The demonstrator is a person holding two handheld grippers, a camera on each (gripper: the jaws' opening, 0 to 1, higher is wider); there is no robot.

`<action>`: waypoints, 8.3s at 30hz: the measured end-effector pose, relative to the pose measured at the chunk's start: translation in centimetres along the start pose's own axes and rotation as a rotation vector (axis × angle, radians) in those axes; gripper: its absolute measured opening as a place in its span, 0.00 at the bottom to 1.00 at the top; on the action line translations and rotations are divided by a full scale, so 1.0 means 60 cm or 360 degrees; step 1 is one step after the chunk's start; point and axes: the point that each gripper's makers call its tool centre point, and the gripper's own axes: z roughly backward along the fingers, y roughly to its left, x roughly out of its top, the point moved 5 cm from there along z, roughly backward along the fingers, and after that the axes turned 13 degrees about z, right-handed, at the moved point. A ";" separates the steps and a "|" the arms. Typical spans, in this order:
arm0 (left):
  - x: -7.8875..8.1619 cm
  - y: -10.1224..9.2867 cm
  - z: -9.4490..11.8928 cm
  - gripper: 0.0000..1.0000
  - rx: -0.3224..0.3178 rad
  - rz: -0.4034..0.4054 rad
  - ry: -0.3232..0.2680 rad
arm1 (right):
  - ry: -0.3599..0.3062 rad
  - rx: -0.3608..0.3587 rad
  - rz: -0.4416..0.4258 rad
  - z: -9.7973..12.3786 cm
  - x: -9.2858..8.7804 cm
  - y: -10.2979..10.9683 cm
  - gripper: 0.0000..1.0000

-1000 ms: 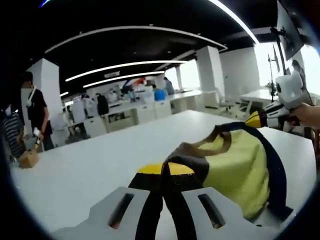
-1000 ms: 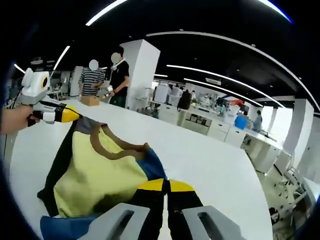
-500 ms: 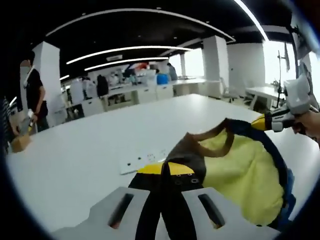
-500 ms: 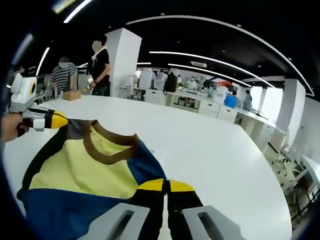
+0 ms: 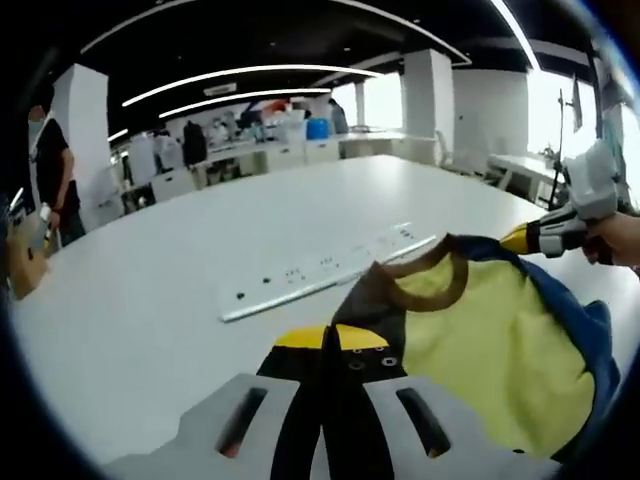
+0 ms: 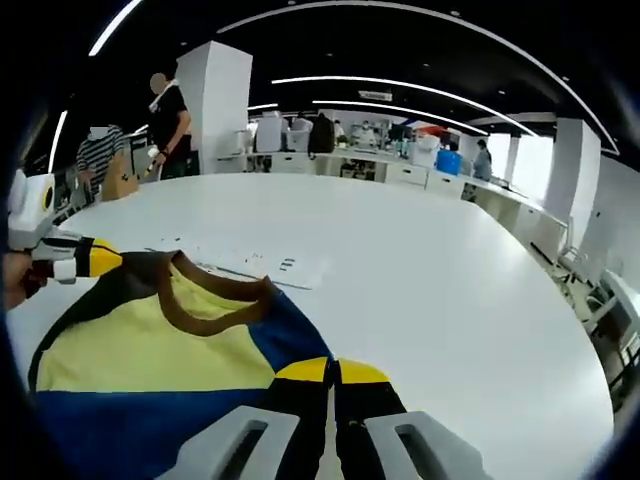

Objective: Fold the garment on the visible template until the final outline fits inside the template.

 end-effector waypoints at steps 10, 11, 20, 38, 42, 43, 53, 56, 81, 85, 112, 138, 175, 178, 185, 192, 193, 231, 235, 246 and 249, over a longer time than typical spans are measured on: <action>0.020 0.015 0.023 0.17 0.0000 0.0021 -0.0078 | -0.0054 0.0115 -0.0019 0.018 0.017 0.003 0.17; 0.021 0.017 0.027 0.19 0.0004 0.0012 -0.0081 | -0.0062 0.0131 -0.0011 0.021 0.020 0.005 0.23; 0.009 0.022 0.088 0.37 -0.0008 -0.0070 -0.0050 | -0.0139 0.0396 0.0085 0.073 0.044 0.048 0.50; -0.037 -0.007 0.183 0.45 -0.0127 -0.0110 0.0009 | -0.0270 0.0852 0.0220 0.218 0.045 0.164 0.60; -0.049 -0.012 0.202 0.44 -0.0142 -0.0094 0.0021 | -0.0285 0.0899 0.0298 0.238 0.036 0.188 0.58; -0.052 -0.014 0.205 0.44 -0.0152 -0.0087 0.0021 | -0.0298 0.0909 0.0319 0.241 0.033 0.194 0.57; -0.116 -0.012 0.225 0.34 -0.0130 -0.0017 0.0128 | -0.0312 0.1097 0.0387 0.285 -0.001 0.260 0.55; -0.129 -0.016 0.226 0.33 -0.0141 0.0048 0.0153 | -0.0301 0.1170 0.0420 0.297 -0.013 0.284 0.54; -0.188 -0.065 0.237 0.15 -0.0224 0.0160 0.0347 | -0.0075 0.1166 0.0717 0.296 -0.113 0.363 0.20; -0.188 -0.065 0.235 0.12 -0.0205 0.0133 0.0334 | -0.0085 0.1110 0.0821 0.293 -0.112 0.361 0.17; -0.185 -0.064 0.222 0.00 -0.0013 -0.0002 0.0277 | -0.0154 0.1003 0.0752 0.300 -0.089 0.350 0.00; -0.124 0.041 0.265 0.00 0.0163 -0.0034 0.0183 | -0.0357 0.0368 0.0427 0.323 0.004 0.079 0.00; -0.121 0.138 0.232 0.00 0.0444 -0.0051 0.0255 | 0.0032 -0.0448 -0.0316 0.295 -0.169 -0.169 0.00; -0.122 0.145 0.227 0.00 0.0457 -0.0036 0.0261 | 0.0030 -0.0489 -0.0369 0.293 -0.182 -0.184 0.00; -0.120 0.156 0.222 0.00 0.0494 -0.0035 0.0271 | 0.0069 -0.0550 -0.0428 0.295 -0.209 -0.202 0.00; -0.120 0.167 0.218 0.00 0.0506 -0.0061 0.0295 | 0.0093 -0.0604 -0.0477 0.303 -0.236 -0.220 0.00; -0.120 0.168 0.218 0.00 0.0509 -0.0066 0.0296 | 0.0096 -0.0608 -0.0489 0.304 -0.238 -0.222 0.00; -0.071 0.178 0.241 0.38 0.0360 -0.0048 0.0124 | 0.0078 -0.0443 -0.0496 0.320 -0.257 -0.213 0.39; -0.065 0.164 0.257 0.50 0.0272 -0.0014 0.0080 | 0.0053 -0.0282 -0.0504 0.317 -0.231 -0.176 0.54; -0.052 0.109 0.297 0.87 0.0051 -0.0008 -0.0043 | -0.0137 0.0169 -0.0309 0.319 -0.126 -0.068 0.88; -0.058 0.092 0.311 0.96 0.0000 0.0003 -0.0055 | -0.0160 0.0294 -0.0223 0.322 -0.105 -0.033 0.93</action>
